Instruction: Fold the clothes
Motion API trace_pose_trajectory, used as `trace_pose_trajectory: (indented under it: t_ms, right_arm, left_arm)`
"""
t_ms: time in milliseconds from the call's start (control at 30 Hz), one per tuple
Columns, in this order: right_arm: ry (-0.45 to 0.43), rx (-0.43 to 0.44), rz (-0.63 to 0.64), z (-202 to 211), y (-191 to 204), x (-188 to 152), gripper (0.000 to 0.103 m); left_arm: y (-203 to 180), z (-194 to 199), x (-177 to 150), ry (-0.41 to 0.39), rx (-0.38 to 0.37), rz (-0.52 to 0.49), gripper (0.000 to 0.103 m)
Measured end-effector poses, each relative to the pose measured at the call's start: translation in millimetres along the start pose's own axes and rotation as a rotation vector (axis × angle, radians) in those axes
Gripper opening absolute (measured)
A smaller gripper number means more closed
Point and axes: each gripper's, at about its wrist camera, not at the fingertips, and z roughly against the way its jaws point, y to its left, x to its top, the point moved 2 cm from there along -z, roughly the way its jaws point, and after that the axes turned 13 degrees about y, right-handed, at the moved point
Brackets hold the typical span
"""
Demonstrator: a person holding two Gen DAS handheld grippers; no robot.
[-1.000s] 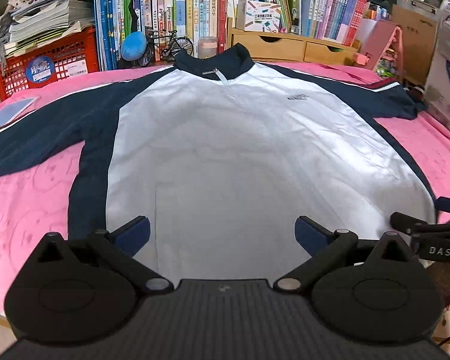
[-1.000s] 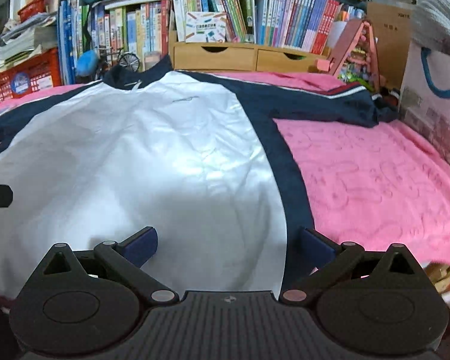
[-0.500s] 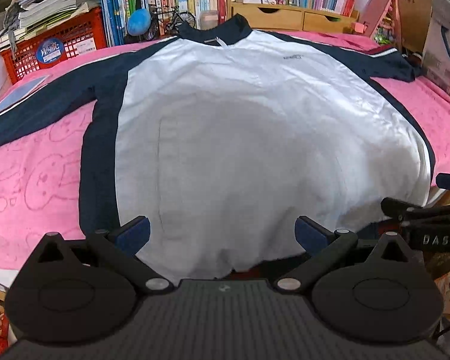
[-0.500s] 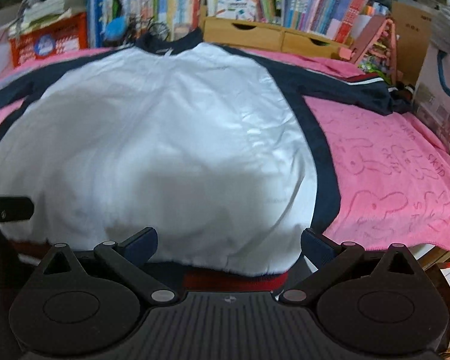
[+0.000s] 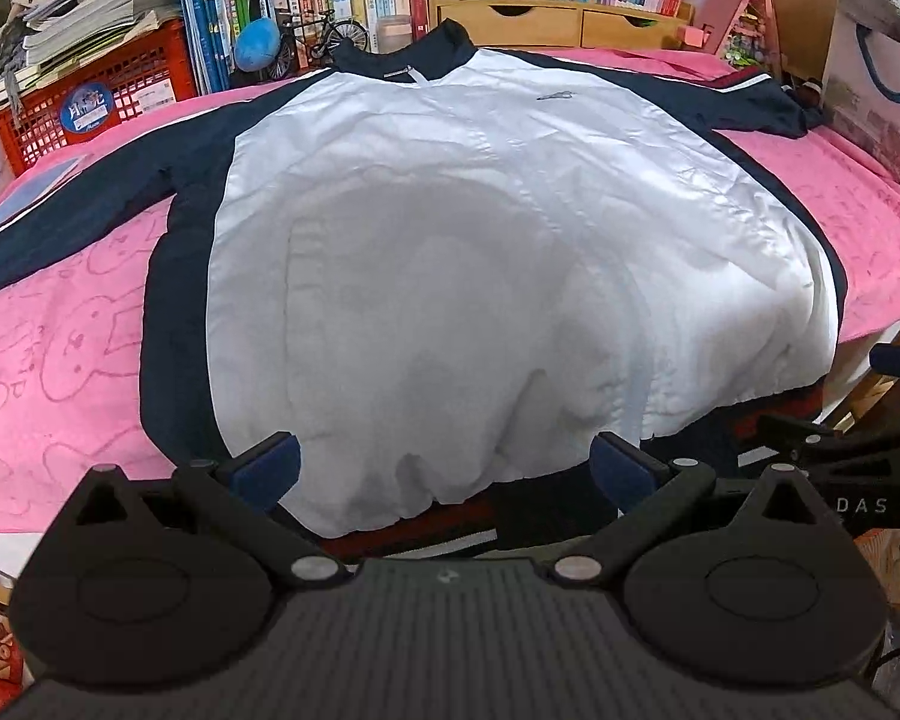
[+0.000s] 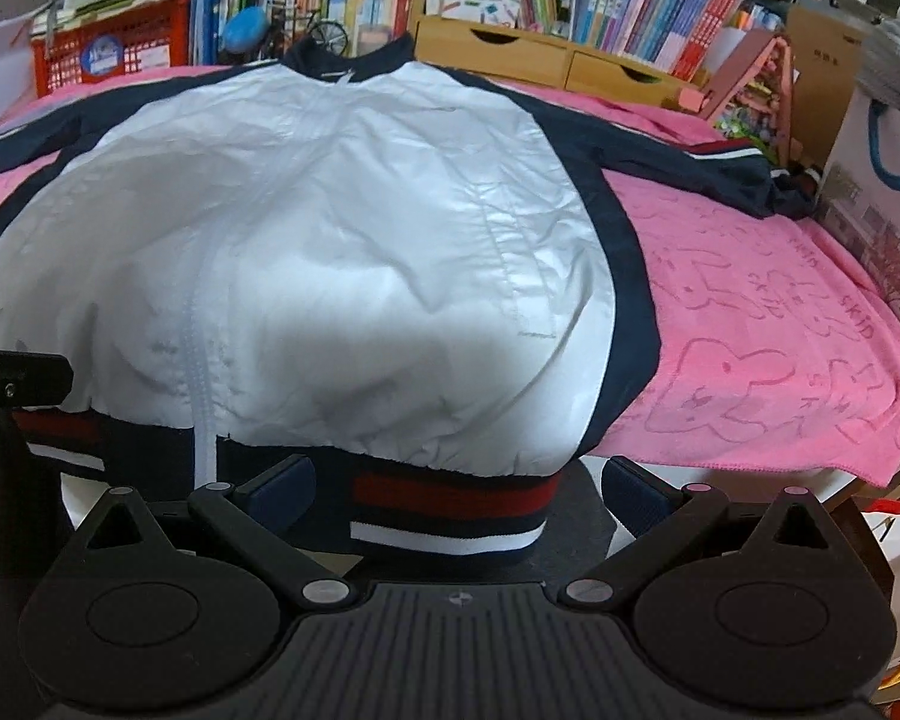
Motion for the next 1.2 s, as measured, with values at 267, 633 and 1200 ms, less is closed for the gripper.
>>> trace_pose_trajectory:
  t_ms: [267,633,1200]
  right_arm:
    - [-0.022,-0.003,-0.005,3,-4,3,0.103]
    - [-0.413,-0.083,-0.389,-12,-150,74,0.102]
    - [-0.267,-0.422,-0.603,-185,-335,255,0.074]
  left_arm:
    - [-1,2,4,-0.004,-0.003,-0.011,0.103]
    - [30,-6,93,-0.158,0.024,0.008,0.103]
    - [72,-98,154,-0.095,0.024,0.103,0.103]
